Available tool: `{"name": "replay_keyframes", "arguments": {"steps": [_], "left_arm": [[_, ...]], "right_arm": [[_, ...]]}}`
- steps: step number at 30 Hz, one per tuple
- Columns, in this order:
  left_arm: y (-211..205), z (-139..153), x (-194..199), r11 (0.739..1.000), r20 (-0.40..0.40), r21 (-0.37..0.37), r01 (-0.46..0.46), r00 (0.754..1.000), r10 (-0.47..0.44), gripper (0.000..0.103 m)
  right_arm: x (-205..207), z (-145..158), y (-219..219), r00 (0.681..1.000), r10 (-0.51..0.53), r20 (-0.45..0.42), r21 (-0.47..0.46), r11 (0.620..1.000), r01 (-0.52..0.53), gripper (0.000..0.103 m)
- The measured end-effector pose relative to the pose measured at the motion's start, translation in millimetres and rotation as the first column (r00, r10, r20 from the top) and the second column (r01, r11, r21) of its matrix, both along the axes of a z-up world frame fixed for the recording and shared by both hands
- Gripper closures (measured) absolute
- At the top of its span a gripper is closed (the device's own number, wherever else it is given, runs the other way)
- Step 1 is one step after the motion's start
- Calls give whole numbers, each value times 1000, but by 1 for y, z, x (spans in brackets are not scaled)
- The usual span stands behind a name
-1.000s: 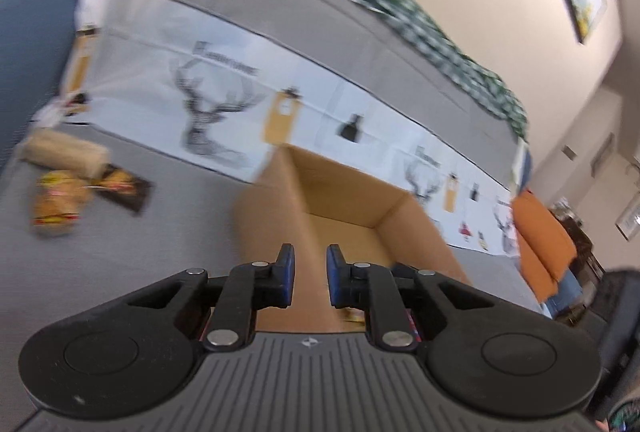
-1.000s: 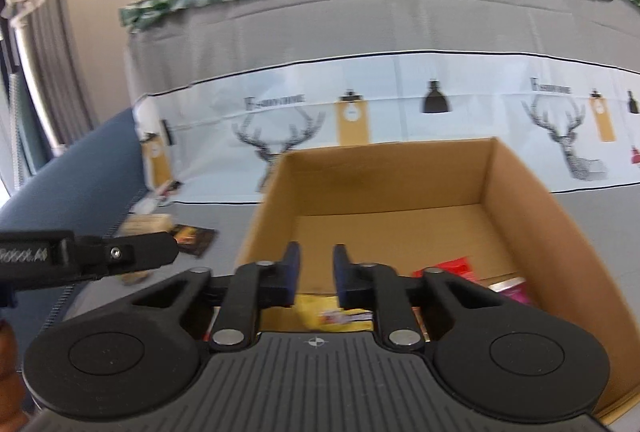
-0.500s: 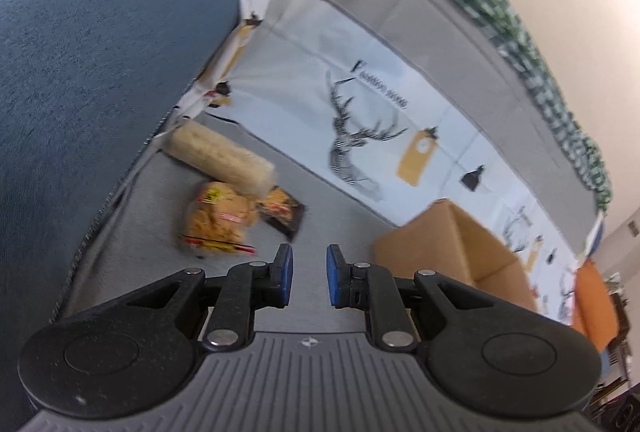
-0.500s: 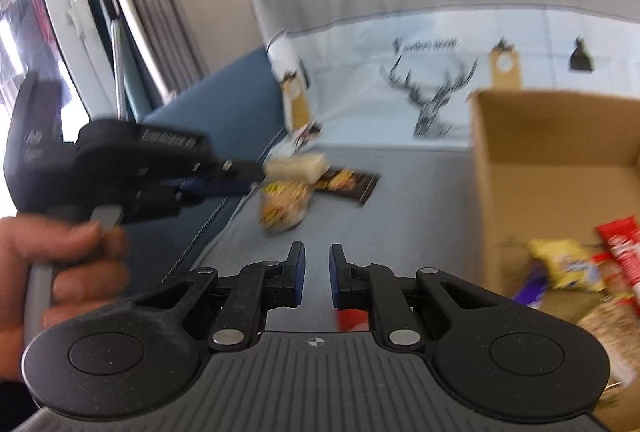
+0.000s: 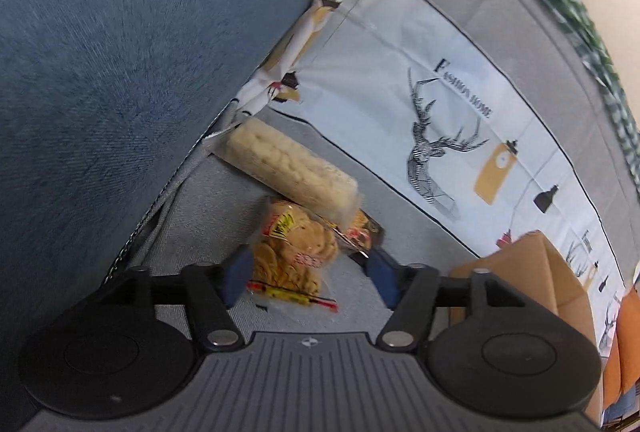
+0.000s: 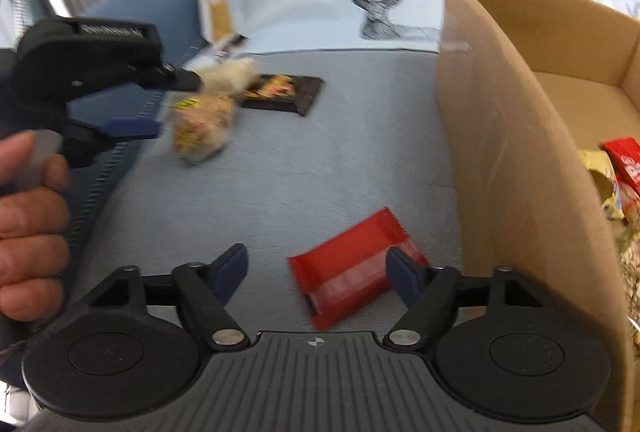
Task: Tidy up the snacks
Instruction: 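Grasp the clear cookie bag with the left tool while the right grasps the red packet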
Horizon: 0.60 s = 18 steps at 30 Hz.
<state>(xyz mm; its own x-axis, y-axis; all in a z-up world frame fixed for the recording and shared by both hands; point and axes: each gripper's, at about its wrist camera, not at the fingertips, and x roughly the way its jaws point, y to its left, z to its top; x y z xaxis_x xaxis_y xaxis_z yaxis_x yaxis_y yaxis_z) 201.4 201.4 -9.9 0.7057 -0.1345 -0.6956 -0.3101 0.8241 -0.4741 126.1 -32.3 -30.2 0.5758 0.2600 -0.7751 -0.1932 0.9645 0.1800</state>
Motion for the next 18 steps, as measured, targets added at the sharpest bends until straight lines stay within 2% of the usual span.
{"name": "replay_keyframes", "arguments": {"steps": [3, 12, 16, 18], "left_arm": [[-1, -7, 10, 1000, -21, 12, 14, 1000, -14, 28], [-8, -24, 32, 999, -54, 39, 34, 998, -32, 26], [-10, -28, 36, 998, -59, 46, 38, 998, -35, 26], [-11, -28, 36, 998, -60, 53, 38, 998, -35, 27]], "right_arm": [[9, -9, 3, 998, -53, -34, -26, 998, 53, 24], [24, -19, 13, 992, -122, -32, -88, 989, 119, 22], [24, -21, 19, 997, -76, -11, -82, 994, 75, 27], [21, -20, 26, 1000, -4, -2, -58, 998, 4, 29]]}}
